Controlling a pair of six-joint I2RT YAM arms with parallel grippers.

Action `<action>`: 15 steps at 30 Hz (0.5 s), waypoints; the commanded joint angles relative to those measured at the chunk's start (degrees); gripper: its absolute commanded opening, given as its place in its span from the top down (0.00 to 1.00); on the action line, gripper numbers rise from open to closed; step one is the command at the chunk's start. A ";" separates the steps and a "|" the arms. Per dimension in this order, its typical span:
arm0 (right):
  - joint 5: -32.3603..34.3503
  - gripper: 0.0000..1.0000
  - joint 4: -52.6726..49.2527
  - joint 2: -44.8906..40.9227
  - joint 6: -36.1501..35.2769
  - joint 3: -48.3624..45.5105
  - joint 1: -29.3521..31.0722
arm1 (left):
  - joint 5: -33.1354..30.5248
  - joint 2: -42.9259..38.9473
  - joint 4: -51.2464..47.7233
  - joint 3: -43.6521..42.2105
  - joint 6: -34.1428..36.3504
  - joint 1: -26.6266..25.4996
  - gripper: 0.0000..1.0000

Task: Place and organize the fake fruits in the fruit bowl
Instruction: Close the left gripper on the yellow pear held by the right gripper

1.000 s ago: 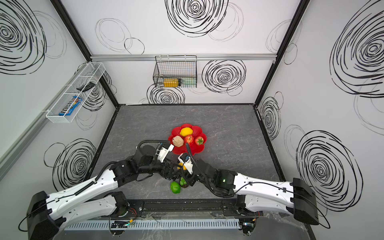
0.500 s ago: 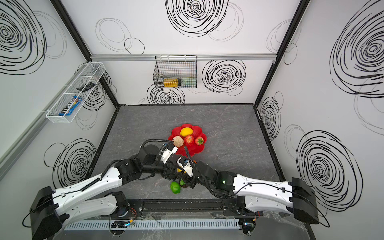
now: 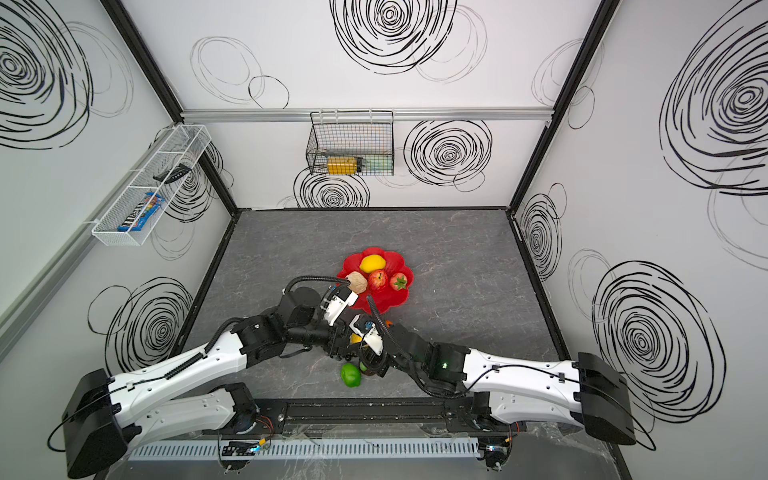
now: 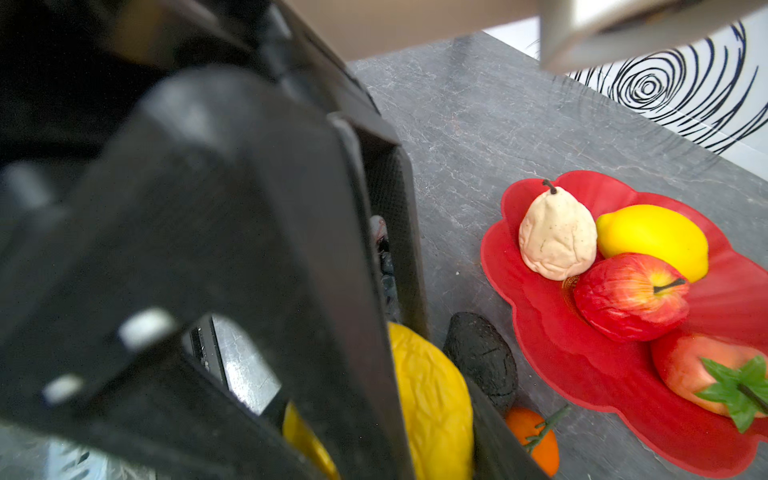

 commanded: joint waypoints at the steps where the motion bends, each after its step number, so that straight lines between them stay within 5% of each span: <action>1: 4.42 0.43 5.58 0.36 1.42 2.26 0.12 | 2.09 0.48 0.70 0.47 0.84 -0.13 0.50; 15: 3.56 0.10 3.90 -4.41 6.31 1.05 -3.30 | 2.09 -2.07 9.31 -4.19 -5.80 6.22 0.53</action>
